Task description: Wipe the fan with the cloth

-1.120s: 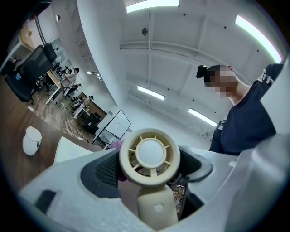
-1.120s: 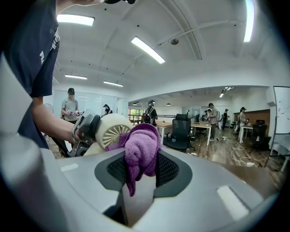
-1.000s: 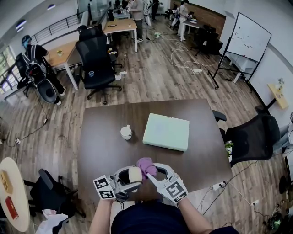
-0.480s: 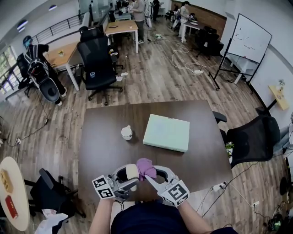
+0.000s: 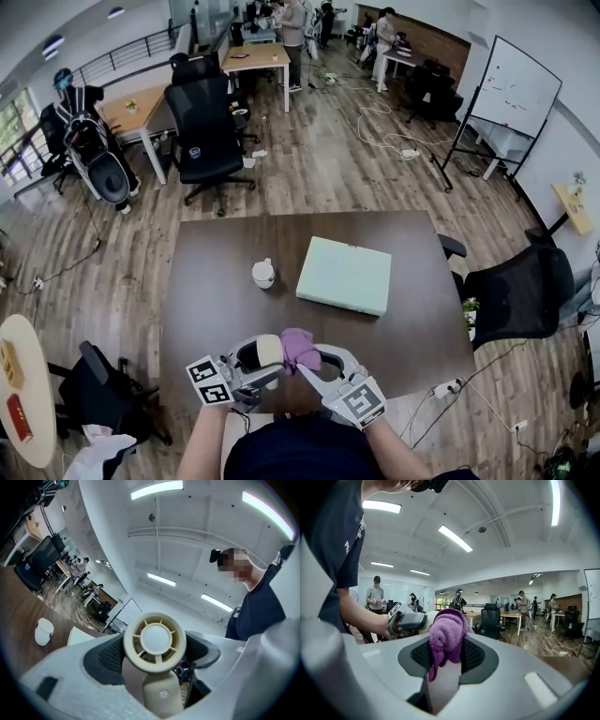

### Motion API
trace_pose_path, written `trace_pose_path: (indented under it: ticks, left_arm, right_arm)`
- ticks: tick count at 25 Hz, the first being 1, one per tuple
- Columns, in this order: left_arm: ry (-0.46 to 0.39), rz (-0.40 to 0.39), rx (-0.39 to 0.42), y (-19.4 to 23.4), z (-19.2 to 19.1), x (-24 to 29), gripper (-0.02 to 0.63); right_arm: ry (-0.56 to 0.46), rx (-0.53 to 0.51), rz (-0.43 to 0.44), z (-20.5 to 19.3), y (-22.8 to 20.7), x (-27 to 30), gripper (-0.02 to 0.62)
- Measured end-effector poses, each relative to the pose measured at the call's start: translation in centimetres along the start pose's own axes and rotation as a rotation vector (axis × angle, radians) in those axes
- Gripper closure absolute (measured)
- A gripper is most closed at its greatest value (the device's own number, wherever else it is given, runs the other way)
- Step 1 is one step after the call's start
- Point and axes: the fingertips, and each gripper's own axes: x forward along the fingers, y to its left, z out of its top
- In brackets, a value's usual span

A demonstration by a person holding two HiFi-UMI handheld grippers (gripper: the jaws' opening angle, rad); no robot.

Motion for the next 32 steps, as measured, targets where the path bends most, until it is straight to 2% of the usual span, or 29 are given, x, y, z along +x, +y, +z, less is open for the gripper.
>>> trace_pose_path:
  ticks: [5,14,21,28,32]
  left_arm:
    - [0.054,0.011,0.039,0.1,-0.6,-0.2,0.225]
    - [0.186,0.034,0.136,0.3,-2.2,-0.2,0.225]
    - [0.240,0.024,0.186,0.2,-2.8,-0.3,0.225]
    - [0.361,-0.025,0.251,-0.5,-4.5,-0.7,0.225]
    - [0.460,-0.051,0.284,-0.8,-5.6,-0.8,0.225]
  right_arm:
    - [-0.008,-0.039,-0.002,1.0,0.1,-0.4,0.468]
    - [0.009,-0.154,0.050,1.9,0.8,-1.1,0.468]
    - [-0.009,-0.170,0.098,2.2,1.8,-1.7,0.467]
    - [0.038,-0.222,0.201,1.1,3.7,-2.0,0.466]
    - [0.011,-0.306,0.268,1.4,5.1,-2.0,0.466]
